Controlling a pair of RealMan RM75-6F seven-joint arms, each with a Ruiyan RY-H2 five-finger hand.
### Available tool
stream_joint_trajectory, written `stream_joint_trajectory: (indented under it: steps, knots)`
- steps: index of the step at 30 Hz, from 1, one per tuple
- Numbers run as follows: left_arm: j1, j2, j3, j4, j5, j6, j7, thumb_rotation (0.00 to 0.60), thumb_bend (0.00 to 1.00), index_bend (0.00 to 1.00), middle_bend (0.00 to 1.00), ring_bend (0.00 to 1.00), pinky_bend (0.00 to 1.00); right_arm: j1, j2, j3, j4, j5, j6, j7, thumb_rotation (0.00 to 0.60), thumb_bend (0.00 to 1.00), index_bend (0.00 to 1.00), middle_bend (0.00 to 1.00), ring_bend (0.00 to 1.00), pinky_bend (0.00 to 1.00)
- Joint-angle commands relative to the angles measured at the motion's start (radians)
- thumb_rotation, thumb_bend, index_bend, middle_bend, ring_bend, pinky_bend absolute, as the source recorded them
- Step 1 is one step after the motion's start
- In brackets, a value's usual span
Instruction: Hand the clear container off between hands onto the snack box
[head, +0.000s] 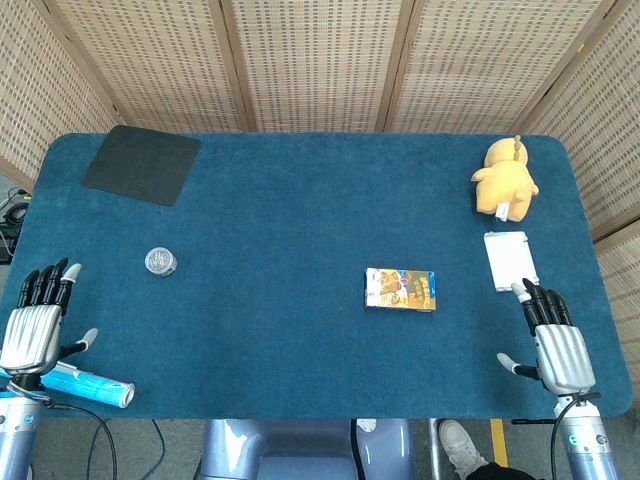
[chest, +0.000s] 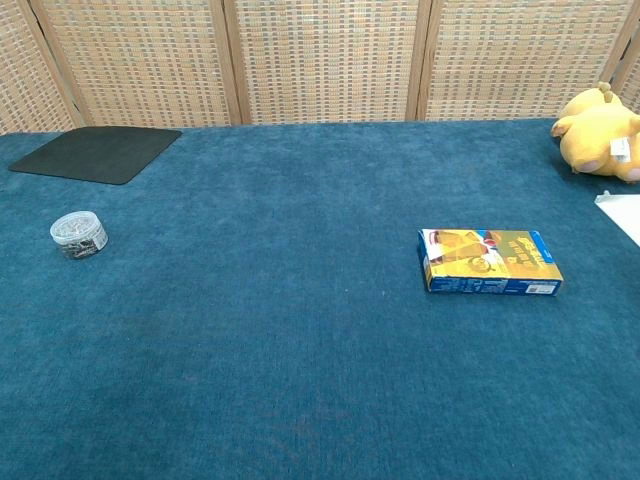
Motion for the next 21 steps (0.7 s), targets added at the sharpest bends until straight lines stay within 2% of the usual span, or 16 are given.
stream_joint_trajectory:
  steps: [1,21]
  knots:
    - [0.001,0.0,0.0,0.001,0.0,-0.001,0.001,0.6,0.2,0.0,0.0,0.0,0.0,-0.001,0.001,0.0,-0.001,-0.002,0.003,0.002,0.6,0.0,0.04,0.0,0.0,0.0]
    - [-0.005,0.001,-0.013,-0.006,-0.003,-0.013,0.009,0.6,0.2,0.0,0.0,0.0,0.0,-0.002,0.012,0.005,-0.007,0.008,-0.001,0.025,0.6,0.0,0.04,0.0,0.0,0.0]
